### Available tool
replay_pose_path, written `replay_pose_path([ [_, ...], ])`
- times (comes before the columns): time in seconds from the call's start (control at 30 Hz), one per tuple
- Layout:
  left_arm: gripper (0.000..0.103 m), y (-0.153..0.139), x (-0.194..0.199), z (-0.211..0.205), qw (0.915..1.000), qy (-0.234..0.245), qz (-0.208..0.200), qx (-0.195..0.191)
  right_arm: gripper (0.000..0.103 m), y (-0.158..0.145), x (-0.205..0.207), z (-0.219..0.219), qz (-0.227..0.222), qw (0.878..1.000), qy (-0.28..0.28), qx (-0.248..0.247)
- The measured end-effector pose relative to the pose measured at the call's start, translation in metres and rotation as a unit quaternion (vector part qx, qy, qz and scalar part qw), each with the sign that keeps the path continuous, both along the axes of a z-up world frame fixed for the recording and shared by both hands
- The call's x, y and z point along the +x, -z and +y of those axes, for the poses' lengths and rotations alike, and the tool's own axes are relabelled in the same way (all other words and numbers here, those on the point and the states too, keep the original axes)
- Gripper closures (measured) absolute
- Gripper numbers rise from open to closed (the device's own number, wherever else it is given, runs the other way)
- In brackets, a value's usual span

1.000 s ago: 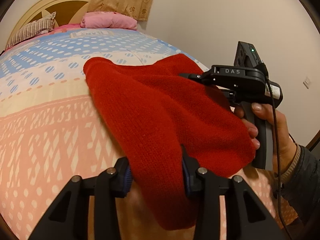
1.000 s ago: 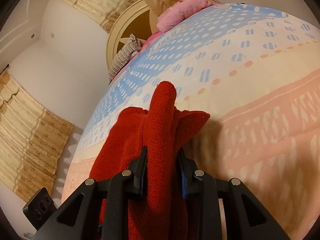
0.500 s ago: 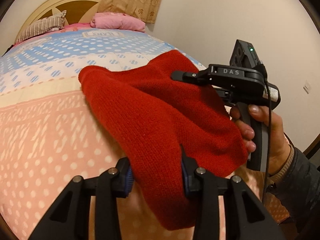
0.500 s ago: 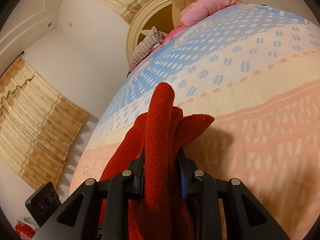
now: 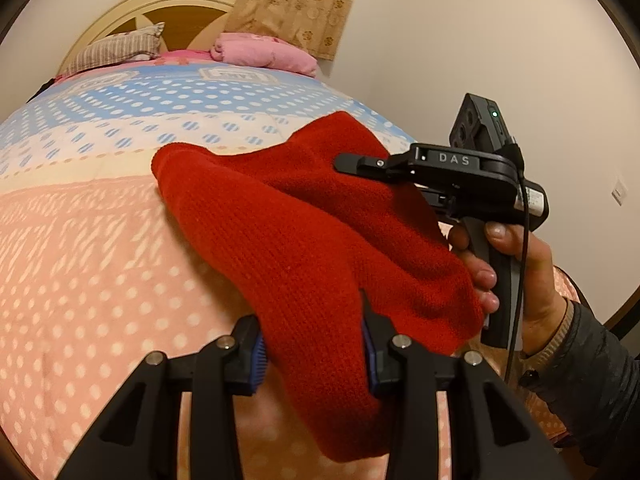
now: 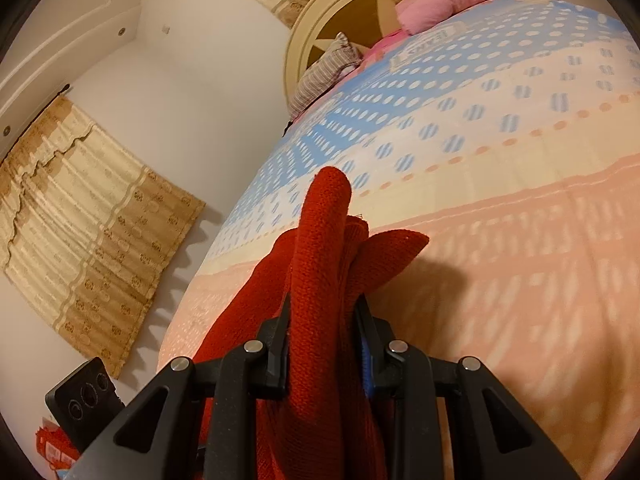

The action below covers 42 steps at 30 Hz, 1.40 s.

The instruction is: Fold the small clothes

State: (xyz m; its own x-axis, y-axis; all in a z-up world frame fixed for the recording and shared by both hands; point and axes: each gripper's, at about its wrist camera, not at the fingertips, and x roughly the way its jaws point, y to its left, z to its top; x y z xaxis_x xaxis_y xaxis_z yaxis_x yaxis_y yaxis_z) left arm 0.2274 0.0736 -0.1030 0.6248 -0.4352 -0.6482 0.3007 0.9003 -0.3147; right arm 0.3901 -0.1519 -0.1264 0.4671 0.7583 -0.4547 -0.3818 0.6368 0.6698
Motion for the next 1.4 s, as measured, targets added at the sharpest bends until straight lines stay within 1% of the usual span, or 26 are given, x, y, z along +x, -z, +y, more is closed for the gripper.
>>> replay_pose_path([
  [0.4,0.064,-0.008,-0.035,0.035,0.9991,-0.040,-0.012,-0.010,0.076,-0.003,-0.014,0.056,-0.002,0.999,-0.050,0.013],
  [0.77,0.064,-0.008,-0.064,0.050,0.9982,-0.058,-0.017,0.002,0.076,0.002,-0.030,0.097,0.005,0.996,-0.091,0.018],
  [1.07,0.064,-0.007,-0.082,0.066,0.9972,-0.071,-0.015,0.021,0.076,0.009,-0.038,0.128,0.011,0.992,-0.126,0.020],
  [1.23,0.064,-0.002,-0.094,0.071,0.9967,-0.074,-0.010,0.030,0.076,0.012,-0.046,0.145,0.010,0.989,-0.147,0.008],
  [1.4,0.064,0.004,-0.101,0.074,0.9965,-0.076,-0.006,0.035,0.076,0.012,-0.051,0.153,0.008,0.989,-0.149,0.002],
])
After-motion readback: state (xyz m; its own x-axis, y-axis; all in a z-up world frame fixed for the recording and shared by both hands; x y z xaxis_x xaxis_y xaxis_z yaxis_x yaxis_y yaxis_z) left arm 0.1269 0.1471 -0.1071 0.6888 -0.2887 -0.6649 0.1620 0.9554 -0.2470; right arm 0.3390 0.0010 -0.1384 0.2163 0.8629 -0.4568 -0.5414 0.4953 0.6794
